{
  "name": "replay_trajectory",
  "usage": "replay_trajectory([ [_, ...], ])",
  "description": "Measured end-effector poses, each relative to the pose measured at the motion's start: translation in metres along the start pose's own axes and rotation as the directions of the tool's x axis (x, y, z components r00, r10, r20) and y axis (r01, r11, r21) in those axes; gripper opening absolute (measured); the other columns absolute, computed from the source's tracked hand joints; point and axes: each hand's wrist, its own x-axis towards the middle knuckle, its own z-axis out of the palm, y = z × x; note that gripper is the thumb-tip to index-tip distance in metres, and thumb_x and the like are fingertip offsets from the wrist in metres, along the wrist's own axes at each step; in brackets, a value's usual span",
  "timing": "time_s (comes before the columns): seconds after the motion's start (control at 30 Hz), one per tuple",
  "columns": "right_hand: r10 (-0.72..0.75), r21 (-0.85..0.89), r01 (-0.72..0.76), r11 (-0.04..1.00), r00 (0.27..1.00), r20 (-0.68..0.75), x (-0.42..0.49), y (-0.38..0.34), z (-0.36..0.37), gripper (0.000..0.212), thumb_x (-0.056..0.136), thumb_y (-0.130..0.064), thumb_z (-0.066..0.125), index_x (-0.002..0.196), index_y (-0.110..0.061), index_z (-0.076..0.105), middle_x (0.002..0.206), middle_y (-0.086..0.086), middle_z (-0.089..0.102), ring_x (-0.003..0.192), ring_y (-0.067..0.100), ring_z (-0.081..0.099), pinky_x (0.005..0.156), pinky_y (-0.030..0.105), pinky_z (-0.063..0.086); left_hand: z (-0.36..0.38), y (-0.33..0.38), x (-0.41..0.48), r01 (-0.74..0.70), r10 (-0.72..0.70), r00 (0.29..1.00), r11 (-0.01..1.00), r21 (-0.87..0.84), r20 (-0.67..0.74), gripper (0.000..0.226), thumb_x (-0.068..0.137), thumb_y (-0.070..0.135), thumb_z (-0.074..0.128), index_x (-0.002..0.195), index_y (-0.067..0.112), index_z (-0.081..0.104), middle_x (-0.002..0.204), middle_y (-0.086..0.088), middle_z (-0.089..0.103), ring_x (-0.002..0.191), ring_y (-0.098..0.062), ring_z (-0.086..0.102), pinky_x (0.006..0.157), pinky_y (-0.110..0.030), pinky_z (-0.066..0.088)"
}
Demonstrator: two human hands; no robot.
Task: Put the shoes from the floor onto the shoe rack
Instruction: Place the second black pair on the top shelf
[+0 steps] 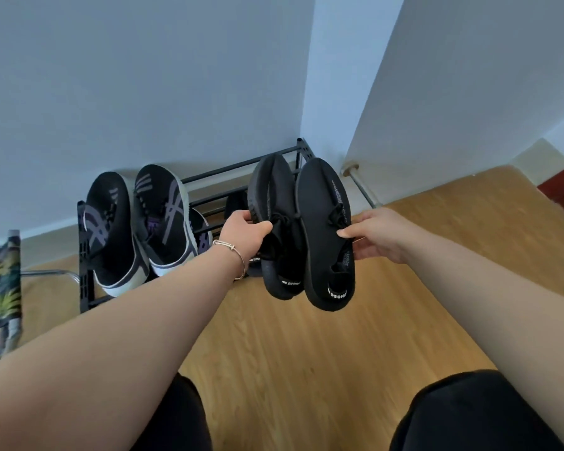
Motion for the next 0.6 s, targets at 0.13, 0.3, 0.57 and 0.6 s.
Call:
replay_trajectory([
  [0.13, -0.024, 0.006, 0.025, 1.0, 0.999, -0.04, 0.022, -0.021, 0.012, 0.021, 0.085, -0.005, 0.075, 0.105, 0.0, 0.072, 0.1, 0.018, 0.078, 0.077, 0.029, 0.078, 0.061, 0.033, 0.062, -0.014, 0.001, 0.02, 0.033, -0.037, 0.999, 0.993, -0.111, -0.039, 0.021, 0.084, 0.012, 0.064, 0.101, 0.004, 0.073, 0.092, -0.016, 0.076, 0.083, -0.032, 0.072, 0.082, -0.049, 0.063],
  [0.3, -0.053, -0.038, 0.05, 0.998, 0.995, -0.086, 0.049, -0.042, 0.022, 0.022, 0.082, -0.006, 0.077, 0.103, -0.002, 0.072, 0.095, 0.016, 0.078, 0.071, 0.026, 0.075, 0.066, 0.035, 0.062, -0.027, -0.005, 0.034, 0.07, -0.077, 0.996, 0.985, -0.157, -0.038, 0.018, 0.08, 0.013, 0.063, 0.091, 0.01, 0.077, 0.09, -0.018, 0.078, 0.094, -0.039, 0.075, 0.081, -0.053, 0.063],
  [0.57, -0.043, -0.053, 0.035, 0.998, 0.985, -0.165, 0.082, -0.048, 0.036, 0.021, 0.078, -0.003, 0.081, 0.096, -0.002, 0.07, 0.095, 0.018, 0.076, 0.071, 0.028, 0.073, 0.05, 0.029, 0.057, -0.031, -0.017, 0.058, 0.063, -0.069, 0.995, 0.994, -0.087, -0.076, 0.021, 0.088, 0.019, 0.067, 0.106, 0.013, 0.076, 0.094, -0.009, 0.08, 0.093, -0.031, 0.075, 0.087, -0.049, 0.062],
  [0.6, -0.045, -0.055, 0.037, 0.998, 0.985, -0.169, 0.086, -0.047, 0.038, 0.02, 0.078, -0.003, 0.081, 0.094, -0.002, 0.07, 0.097, 0.019, 0.076, 0.076, 0.029, 0.074, 0.053, 0.03, 0.058, -0.031, -0.018, 0.061, 0.051, -0.055, 0.995, 0.998, -0.049, -0.081, 0.021, 0.091, 0.021, 0.067, 0.109, 0.013, 0.075, 0.097, -0.009, 0.079, 0.096, -0.031, 0.074, 0.089, -0.048, 0.061],
])
